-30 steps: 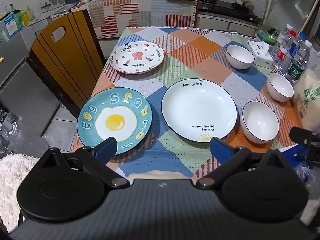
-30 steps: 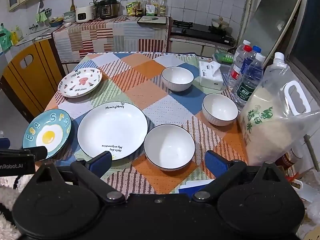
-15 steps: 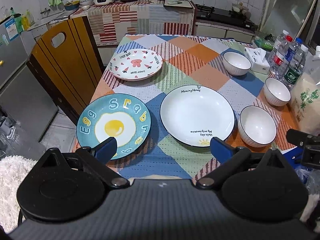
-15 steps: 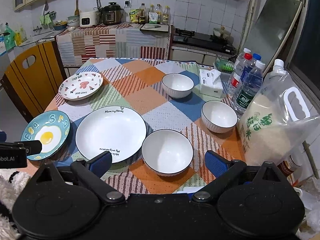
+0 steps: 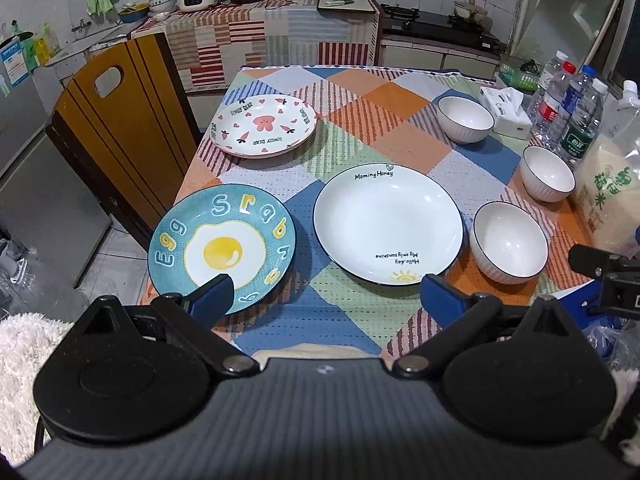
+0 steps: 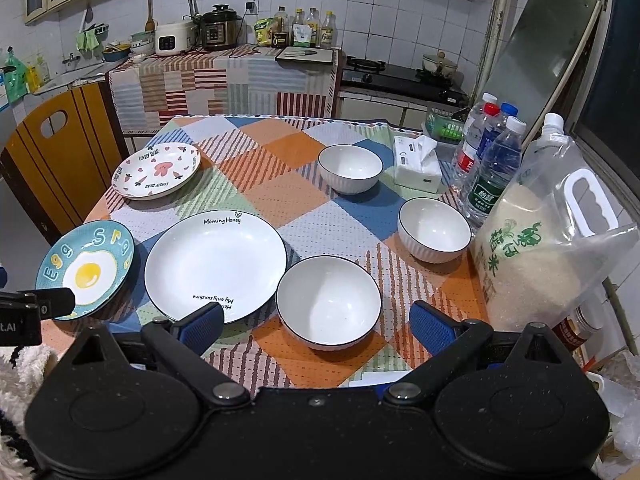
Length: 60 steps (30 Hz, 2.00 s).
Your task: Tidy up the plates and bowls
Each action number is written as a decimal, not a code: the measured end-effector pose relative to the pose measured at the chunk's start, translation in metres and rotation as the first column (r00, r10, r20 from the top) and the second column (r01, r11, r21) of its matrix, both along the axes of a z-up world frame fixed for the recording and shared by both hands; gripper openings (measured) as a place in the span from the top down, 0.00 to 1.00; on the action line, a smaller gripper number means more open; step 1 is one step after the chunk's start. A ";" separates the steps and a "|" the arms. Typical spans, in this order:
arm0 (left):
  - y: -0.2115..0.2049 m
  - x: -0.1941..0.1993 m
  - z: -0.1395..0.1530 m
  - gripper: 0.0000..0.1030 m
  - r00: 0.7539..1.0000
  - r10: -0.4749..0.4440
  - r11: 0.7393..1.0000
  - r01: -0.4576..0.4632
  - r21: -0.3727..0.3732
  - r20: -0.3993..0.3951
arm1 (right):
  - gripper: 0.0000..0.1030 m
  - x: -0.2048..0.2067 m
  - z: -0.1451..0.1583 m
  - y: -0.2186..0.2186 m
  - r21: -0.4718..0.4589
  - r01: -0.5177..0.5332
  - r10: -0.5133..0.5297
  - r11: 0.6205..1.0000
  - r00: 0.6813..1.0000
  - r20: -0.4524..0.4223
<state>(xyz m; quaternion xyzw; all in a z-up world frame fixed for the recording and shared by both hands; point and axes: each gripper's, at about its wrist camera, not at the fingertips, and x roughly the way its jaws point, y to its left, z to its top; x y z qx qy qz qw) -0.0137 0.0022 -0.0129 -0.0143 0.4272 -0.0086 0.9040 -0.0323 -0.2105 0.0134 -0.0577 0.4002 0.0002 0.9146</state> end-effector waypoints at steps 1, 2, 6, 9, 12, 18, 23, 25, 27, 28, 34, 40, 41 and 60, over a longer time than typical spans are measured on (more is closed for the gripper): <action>0.000 0.000 0.000 0.02 1.000 -0.003 1.000 0.003 -0.002 0.000 | 0.02 0.000 0.000 0.000 -0.001 0.000 0.000 1.000 1.000 0.000; -0.001 0.000 0.001 0.02 1.000 -0.005 1.000 0.005 -0.003 0.001 | 0.02 0.000 0.000 0.000 0.000 0.000 0.000 1.000 1.000 0.001; -0.001 -0.001 0.001 0.02 1.000 -0.012 1.000 0.012 0.001 0.002 | 0.02 0.000 0.000 0.000 0.000 0.001 -0.001 1.000 1.000 0.002; 0.000 -0.001 0.002 0.02 1.000 -0.012 1.000 0.012 -0.009 0.001 | 0.02 0.000 0.001 0.000 -0.006 0.001 -0.001 1.000 1.000 0.007; 0.001 -0.001 0.002 0.02 1.000 -0.013 1.000 0.013 -0.025 0.000 | 0.02 0.000 0.002 0.000 -0.009 0.000 0.001 1.000 1.000 0.012; 0.001 -0.001 0.003 0.02 1.000 -0.018 0.999 0.018 -0.030 0.003 | 0.02 0.000 0.002 0.000 -0.012 0.002 -0.002 1.000 1.000 0.014; 0.001 -0.001 0.003 0.03 1.000 -0.019 0.999 0.019 -0.030 0.001 | 0.02 0.000 0.001 -0.002 -0.010 -0.001 0.001 1.000 1.000 0.010; 0.000 -0.001 0.004 0.03 1.000 -0.019 0.999 0.019 -0.030 0.000 | 0.02 0.001 0.001 -0.002 -0.010 0.000 0.000 1.000 1.000 0.010; -0.001 -0.001 0.004 0.04 1.000 -0.020 0.999 0.020 -0.033 0.000 | 0.02 0.000 0.001 -0.001 -0.010 0.000 0.000 1.000 1.000 0.010; -0.001 -0.002 0.004 0.04 1.000 -0.020 0.999 0.020 -0.035 -0.001 | 0.02 0.001 0.001 -0.002 -0.010 0.000 0.000 1.000 1.000 0.010; -0.001 -0.002 0.004 0.04 1.000 -0.021 0.999 0.021 -0.051 -0.003 | 0.02 0.001 0.000 -0.002 -0.009 -0.002 0.002 1.000 1.000 0.007; -0.001 -0.002 0.004 0.05 1.000 -0.024 0.998 0.023 -0.060 -0.005 | 0.02 0.001 -0.004 -0.002 0.000 -0.003 0.003 1.000 1.000 0.001; -0.001 -0.002 0.004 0.05 1.000 -0.023 0.998 0.022 -0.060 -0.005 | 0.02 0.002 -0.004 -0.003 0.004 -0.002 0.002 1.000 1.000 0.000; 0.000 0.077 -0.020 0.05 0.996 -0.065 0.993 0.057 -0.107 -0.065 | 0.04 0.077 0.001 -0.038 0.151 -0.392 0.336 0.908 0.893 0.300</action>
